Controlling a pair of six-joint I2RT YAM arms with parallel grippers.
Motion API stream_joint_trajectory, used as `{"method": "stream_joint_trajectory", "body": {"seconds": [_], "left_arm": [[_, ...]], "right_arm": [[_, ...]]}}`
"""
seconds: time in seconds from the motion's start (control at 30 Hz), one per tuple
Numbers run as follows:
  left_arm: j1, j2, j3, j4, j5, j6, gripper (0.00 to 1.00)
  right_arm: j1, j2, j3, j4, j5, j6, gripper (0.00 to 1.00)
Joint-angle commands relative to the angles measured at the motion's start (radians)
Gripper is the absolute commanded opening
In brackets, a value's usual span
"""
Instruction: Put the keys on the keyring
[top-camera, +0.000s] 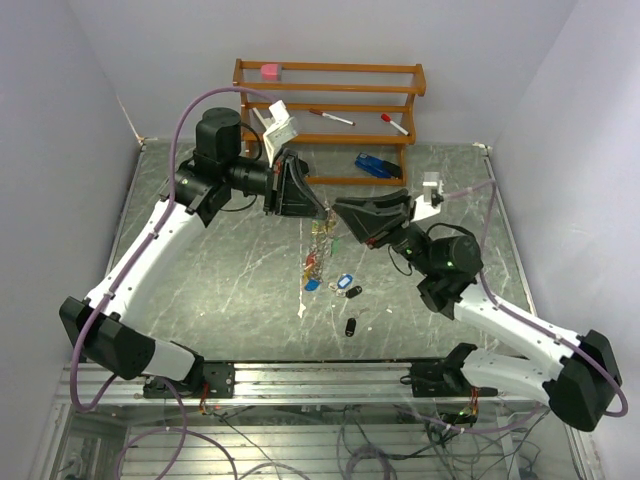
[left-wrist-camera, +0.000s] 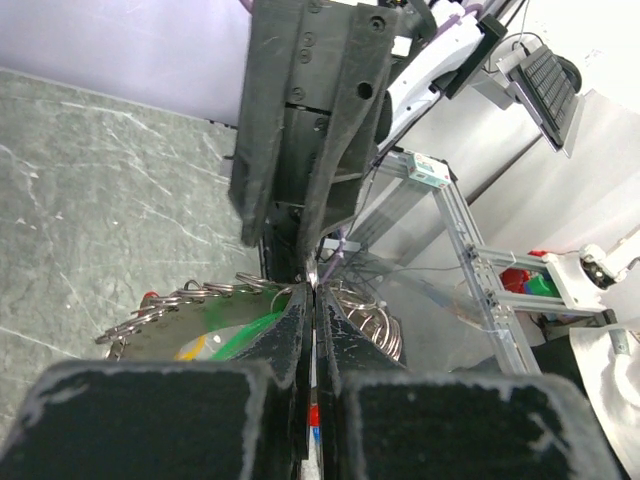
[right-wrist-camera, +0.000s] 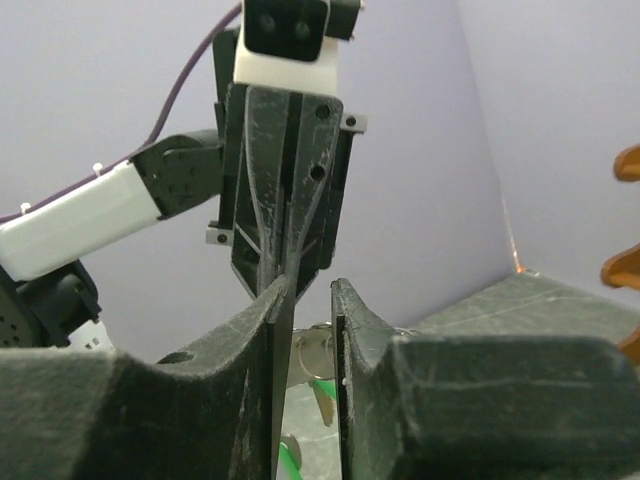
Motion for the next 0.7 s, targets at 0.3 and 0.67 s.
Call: {"method": "stream_joint_trajectory", "body": {"seconds": [0.3,0.67], "left_arm": [[0.002,-0.010,0.023,-0.025,0.037,0.030,0.07],[0.002,0.001,0.038,-0.066,0.020,0.069,0.07]], "right_arm": [[-0.006,0.036,0.073,-0.030,-0.103,0.058,0.19],[-0.005,-0.019,0.077,-0.085,-0.074,0.069,0.18]]}}
